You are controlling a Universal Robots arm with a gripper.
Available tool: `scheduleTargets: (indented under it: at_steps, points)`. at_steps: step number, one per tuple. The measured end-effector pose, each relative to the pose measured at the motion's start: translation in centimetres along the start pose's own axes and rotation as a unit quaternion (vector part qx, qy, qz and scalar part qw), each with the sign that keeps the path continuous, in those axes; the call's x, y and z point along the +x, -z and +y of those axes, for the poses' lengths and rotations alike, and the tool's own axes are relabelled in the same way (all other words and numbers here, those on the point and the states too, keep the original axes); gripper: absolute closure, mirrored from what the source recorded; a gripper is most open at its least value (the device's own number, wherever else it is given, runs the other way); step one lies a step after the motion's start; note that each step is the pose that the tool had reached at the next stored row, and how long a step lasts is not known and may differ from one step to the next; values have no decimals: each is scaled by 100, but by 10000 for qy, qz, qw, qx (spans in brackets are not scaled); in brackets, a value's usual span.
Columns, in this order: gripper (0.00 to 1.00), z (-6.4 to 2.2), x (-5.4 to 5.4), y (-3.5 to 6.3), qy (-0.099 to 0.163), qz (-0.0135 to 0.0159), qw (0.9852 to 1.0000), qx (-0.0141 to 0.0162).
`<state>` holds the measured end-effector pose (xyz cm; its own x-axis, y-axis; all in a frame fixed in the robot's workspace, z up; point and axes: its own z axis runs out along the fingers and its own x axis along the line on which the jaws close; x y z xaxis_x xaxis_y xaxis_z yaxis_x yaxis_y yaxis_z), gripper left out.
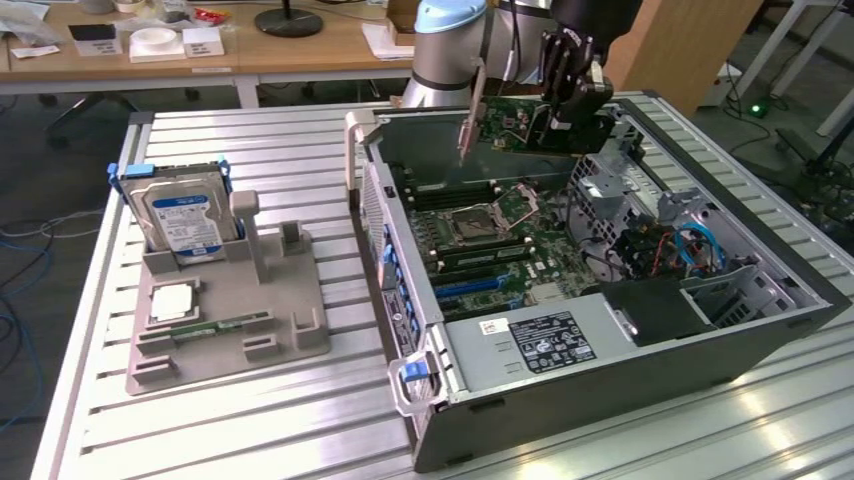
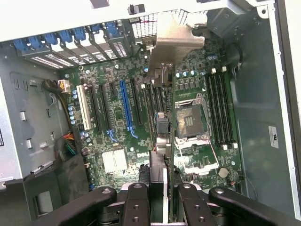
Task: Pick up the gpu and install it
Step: 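Insert the gpu into the slot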
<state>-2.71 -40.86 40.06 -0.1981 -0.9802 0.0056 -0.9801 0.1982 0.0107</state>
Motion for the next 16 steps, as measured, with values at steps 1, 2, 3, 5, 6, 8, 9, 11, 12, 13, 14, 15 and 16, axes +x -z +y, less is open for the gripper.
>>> scheduleTargets:
  at_steps: [1,2,3,5,6,8,9,11,12,13,14,15,16]
  points:
    - [73,0,0,0,0,0,10000,0]
    - [73,0,0,0,0,0,10000,0]
    - [73,0,0,0,0,0,10000,0]
    - [73,0,0,0,0,0,10000,0]
    - [73,0,0,0,6,0,10000,0]
    - [73,0,0,-1,87,-1,10000,0]
    - [73,0,0,-3,162,-1,9999,0]
    - [73,-1,0,-9,330,0,9995,1]
    - [73,-2,-1,-14,400,1,9992,2]
    - [73,-2,0,-20,462,2,9989,2]
    - [73,-2,-2,-28,517,3,9987,2]
    - [73,-2,-2,-36,571,3,9984,2]
    - [73,-3,-2,-40,602,3,9982,2]
